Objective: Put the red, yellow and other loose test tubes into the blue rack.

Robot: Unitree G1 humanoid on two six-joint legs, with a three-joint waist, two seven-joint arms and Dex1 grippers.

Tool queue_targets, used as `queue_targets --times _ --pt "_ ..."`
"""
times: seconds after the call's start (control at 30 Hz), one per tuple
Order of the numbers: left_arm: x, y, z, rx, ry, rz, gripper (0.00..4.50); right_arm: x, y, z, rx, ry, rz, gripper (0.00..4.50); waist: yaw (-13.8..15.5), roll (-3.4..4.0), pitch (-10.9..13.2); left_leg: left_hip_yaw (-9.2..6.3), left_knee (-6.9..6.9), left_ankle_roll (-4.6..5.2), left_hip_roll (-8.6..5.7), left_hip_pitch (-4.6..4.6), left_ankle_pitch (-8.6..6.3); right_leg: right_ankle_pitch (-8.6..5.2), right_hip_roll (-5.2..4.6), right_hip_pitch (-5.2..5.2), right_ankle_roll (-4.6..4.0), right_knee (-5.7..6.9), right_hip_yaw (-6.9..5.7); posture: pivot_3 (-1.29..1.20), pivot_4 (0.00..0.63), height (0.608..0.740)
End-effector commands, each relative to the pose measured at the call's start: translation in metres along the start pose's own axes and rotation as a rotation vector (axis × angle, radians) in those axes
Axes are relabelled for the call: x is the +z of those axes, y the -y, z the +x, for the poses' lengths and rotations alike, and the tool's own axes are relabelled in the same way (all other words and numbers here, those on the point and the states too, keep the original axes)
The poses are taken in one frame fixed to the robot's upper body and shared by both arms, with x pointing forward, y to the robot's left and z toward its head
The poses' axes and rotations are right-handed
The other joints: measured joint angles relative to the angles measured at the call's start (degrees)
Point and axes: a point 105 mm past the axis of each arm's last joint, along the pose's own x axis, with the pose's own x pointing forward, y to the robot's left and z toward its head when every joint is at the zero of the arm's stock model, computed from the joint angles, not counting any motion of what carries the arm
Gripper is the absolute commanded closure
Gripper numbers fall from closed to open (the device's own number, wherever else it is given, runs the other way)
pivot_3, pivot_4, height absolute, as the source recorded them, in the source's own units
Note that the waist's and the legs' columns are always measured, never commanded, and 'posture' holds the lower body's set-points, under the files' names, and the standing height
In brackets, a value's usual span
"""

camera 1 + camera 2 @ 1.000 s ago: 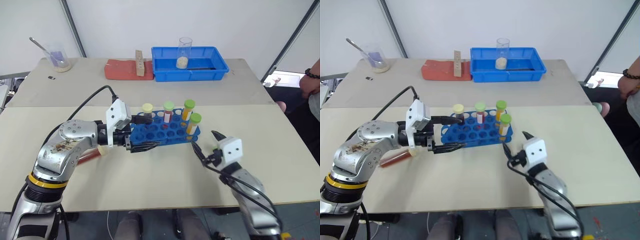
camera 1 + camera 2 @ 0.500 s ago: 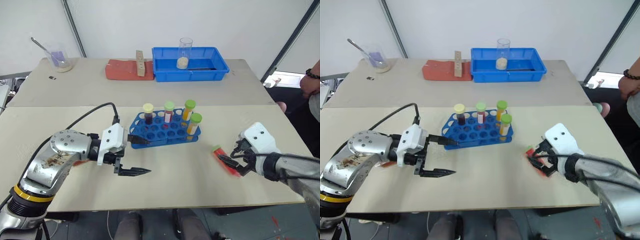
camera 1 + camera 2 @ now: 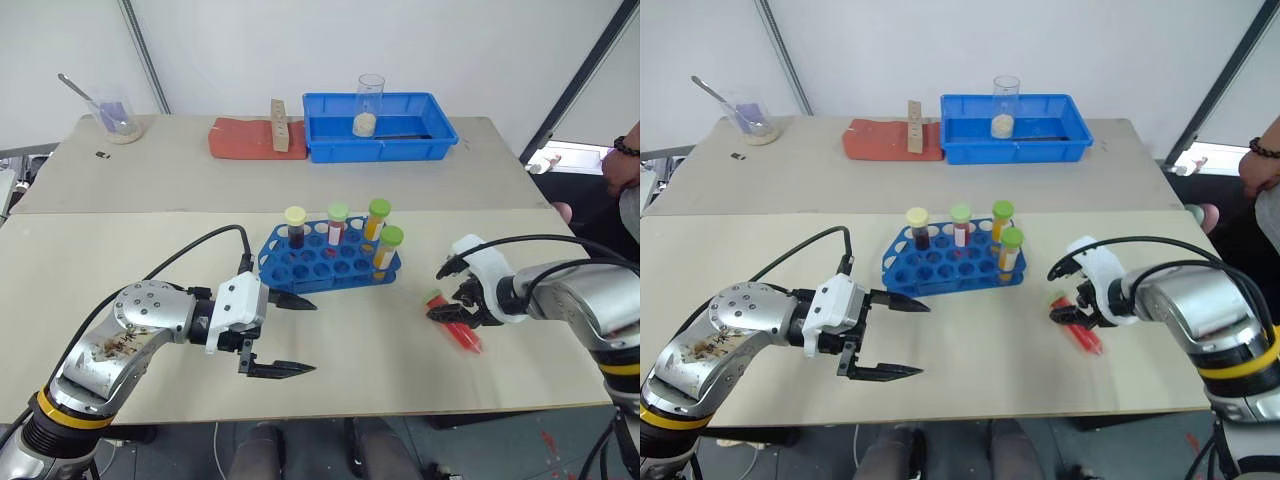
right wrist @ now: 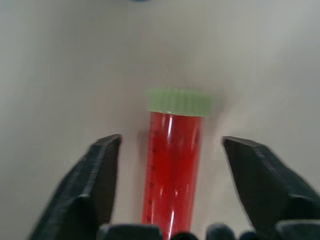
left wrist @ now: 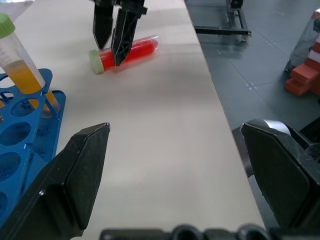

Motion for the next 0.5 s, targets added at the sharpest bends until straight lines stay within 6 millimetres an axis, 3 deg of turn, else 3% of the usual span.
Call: queue_targets --times 0.03,0.13,0.33,0.5 --pt "0.013 0.004 0.001 -0.004 0.064 0.036 0.0 0.002 0.007 -0.006 -0.004 -0.02 -0.007 2.5 0.1 0.0 0.0 0.0 0.0 0.0 0.0 0.0 0.0 0.01 0.0 0.0 0.01 -0.01 0.0 0.0 0.15 0.74" --pt "0.014 0.006 0.002 -0.008 0.108 0.039 0.0 0.002 0.008 -0.006 0.0 -0.034 -0.002 3.49 0.0 0.0 0.0 0.03 0.02 0.0 0.0 0.0 0.0 0.02 -0.01 0.0 0.04 -0.03 0.01 0.0 0.15 0.74" --pt "0.009 0.002 0.0 -0.001 0.133 0.04 0.0 0.005 0.002 -0.015 0.021 -0.005 -0.013 3.54 0.0 0.0 0.0 0.01 0.01 0.0 0.0 0.01 0.0 0.04 0.0 0.0 0.07 -0.01 0.0 0.0 0.15 0.74" --pt "0.003 -0.016 -0.014 0.083 0.155 0.003 0.0 0.022 -0.033 -0.047 0.177 0.176 -0.043 3.54 0.2 0.05 0.0 -0.02 0.01 0.0 0.02 -0.03 0.0 0.14 0.03 -0.04 0.25 0.01 -0.03 0.0 0.15 0.74"
